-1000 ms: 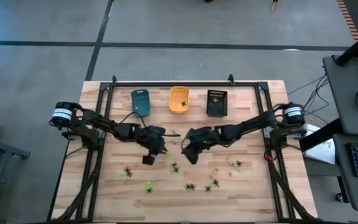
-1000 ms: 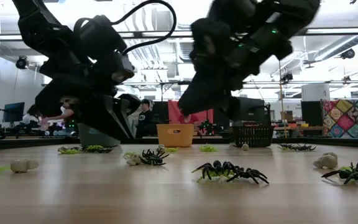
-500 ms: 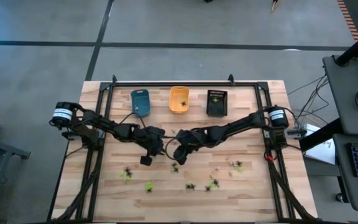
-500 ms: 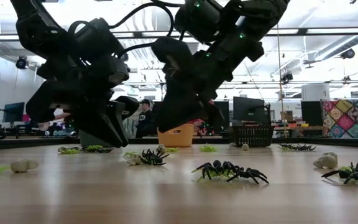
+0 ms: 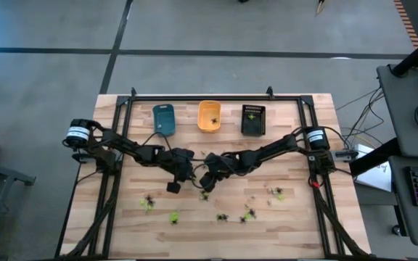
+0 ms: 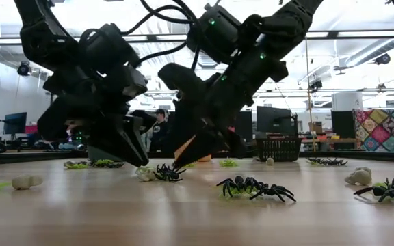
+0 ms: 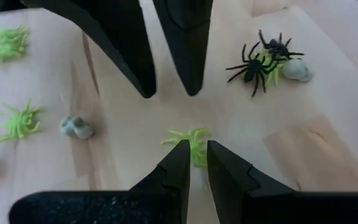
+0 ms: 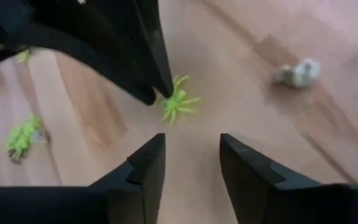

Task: Sort Halloween decoration
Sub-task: Put the green spider toy into the black bin

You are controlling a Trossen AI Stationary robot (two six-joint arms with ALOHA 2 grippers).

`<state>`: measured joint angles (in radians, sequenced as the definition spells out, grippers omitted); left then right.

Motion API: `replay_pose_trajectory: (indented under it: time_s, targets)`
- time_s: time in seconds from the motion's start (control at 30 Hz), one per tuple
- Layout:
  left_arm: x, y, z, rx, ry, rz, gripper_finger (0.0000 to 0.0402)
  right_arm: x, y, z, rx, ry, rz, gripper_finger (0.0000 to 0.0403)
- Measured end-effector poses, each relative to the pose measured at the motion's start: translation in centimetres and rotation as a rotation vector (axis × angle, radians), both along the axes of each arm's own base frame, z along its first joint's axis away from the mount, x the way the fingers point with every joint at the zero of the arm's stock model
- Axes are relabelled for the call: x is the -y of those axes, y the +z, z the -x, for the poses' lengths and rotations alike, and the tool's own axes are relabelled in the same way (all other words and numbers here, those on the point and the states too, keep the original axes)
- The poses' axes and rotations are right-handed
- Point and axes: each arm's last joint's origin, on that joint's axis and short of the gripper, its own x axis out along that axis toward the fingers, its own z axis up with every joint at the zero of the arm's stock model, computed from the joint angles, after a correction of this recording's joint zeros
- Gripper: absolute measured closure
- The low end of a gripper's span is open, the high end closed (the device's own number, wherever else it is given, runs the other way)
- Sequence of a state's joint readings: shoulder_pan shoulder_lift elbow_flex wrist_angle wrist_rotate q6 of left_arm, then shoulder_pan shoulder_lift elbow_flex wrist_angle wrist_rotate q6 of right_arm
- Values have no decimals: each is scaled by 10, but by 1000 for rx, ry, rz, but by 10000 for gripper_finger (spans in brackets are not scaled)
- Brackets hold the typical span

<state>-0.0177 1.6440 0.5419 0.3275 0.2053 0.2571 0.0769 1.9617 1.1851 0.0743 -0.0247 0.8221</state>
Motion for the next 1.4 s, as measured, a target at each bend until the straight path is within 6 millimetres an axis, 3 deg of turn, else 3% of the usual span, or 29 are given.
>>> replay_pose_trajectory:
  time_s: [0.33, 0.67, 0.83, 1.1, 1.4]
  targets:
    - [0, -11, -3, -24, 19, 18, 365, 0, 1, -2, 34, -5, 7, 220]
    - [0, -14, -3, -32, 30, 27, 365, 1, 2, -3, 50, -16, 15, 213]
    - [0, -14, -3, -36, 41, 37, 365, 0, -10, -7, 53, -26, -8, 214]
    - [0, -14, -3, -35, 44, 41, 365, -1, -17, -13, 86, -15, -35, 228]
    - [0, -13, -4, -10, 46, 42, 365, -1, -17, -13, 82, -16, -35, 279]
